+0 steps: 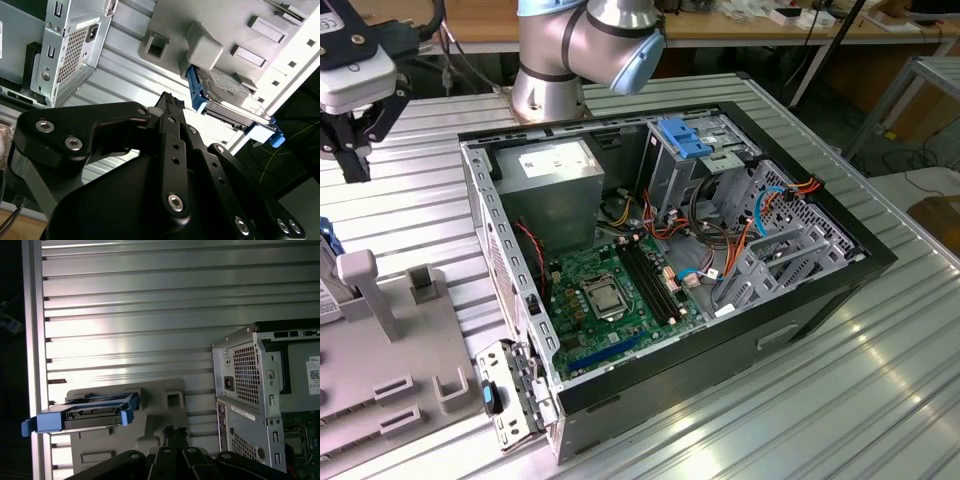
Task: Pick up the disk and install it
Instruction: 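Reach for the disk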
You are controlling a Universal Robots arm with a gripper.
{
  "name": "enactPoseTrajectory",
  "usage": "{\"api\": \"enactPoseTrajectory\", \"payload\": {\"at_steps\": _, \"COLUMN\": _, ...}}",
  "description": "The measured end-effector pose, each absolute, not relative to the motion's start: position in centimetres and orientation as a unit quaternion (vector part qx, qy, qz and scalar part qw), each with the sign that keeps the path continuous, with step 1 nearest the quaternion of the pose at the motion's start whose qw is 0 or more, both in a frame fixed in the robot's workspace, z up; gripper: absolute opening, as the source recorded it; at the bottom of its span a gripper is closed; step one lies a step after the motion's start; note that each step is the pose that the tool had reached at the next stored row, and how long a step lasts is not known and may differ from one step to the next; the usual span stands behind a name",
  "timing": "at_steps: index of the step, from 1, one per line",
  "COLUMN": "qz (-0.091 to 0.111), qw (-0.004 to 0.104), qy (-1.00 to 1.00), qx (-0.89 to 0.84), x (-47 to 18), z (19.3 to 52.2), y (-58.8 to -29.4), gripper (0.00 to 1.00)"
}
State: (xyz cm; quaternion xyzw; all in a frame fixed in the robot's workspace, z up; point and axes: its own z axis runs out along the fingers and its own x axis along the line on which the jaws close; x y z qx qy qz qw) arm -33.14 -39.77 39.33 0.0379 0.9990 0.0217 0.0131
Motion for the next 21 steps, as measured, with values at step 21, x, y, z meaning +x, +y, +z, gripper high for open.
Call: {"api": "enactPoseTrajectory", "payload": {"at_steps": 21, "qz": 0.022, "qw": 0.013, "qy": 0.999, "qx": 0.038, "x": -40.4, "z": 39.3, "y": -39.5, "gripper": 0.11}}
